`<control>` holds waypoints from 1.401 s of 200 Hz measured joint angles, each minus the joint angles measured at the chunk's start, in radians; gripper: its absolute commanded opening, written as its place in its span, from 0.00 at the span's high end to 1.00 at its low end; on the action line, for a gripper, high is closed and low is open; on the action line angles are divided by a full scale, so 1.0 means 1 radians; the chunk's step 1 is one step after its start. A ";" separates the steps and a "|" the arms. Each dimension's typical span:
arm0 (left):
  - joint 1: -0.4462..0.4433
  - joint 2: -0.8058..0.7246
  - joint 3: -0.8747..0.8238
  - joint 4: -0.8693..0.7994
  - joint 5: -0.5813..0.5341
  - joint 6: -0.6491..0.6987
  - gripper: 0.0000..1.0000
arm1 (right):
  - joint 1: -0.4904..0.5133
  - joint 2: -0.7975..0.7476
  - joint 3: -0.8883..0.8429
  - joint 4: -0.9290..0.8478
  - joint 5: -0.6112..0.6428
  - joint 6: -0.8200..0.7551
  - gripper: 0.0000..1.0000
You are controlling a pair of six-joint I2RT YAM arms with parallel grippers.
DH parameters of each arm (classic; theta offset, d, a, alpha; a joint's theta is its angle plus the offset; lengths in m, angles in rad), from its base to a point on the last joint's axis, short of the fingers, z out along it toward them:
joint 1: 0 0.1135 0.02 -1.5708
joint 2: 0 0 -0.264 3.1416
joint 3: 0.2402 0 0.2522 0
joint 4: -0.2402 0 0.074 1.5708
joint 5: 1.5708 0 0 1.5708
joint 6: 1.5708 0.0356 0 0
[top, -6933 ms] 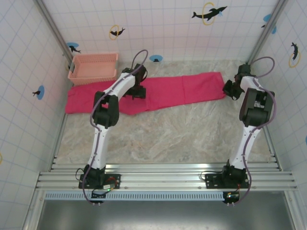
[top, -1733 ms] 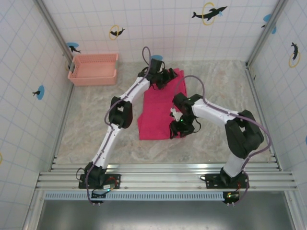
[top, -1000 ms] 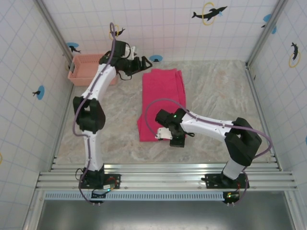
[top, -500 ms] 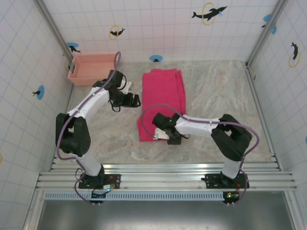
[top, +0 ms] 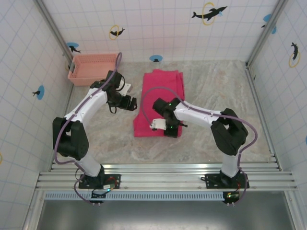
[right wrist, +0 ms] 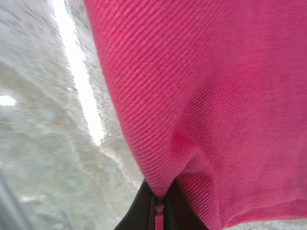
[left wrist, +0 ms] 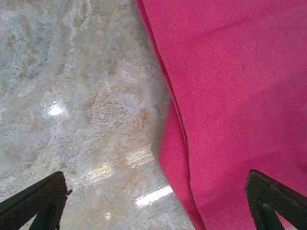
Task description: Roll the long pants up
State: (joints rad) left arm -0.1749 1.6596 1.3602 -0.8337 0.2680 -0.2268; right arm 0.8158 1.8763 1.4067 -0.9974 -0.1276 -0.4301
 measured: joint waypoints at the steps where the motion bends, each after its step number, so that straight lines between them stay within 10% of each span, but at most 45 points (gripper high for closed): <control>1: 0.000 0.000 0.000 0.000 0.000 0.001 0.02 | -0.006 0.002 0.008 -0.007 -0.014 0.000 1.00; 96: -0.172 -0.105 0.000 -0.019 -0.038 0.090 0.03 | -0.238 0.402 0.470 -0.414 -0.564 0.055 1.00; 280: -0.211 0.314 0.166 0.010 0.000 0.087 0.15 | -0.389 0.638 0.812 -0.481 -0.664 0.146 0.94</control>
State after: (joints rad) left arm -0.3862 1.9736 1.5257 -0.8238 0.2676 -0.1394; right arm 0.4263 2.5145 2.2189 -1.4788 -0.7918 -0.2840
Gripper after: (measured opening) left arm 0.845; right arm 0.068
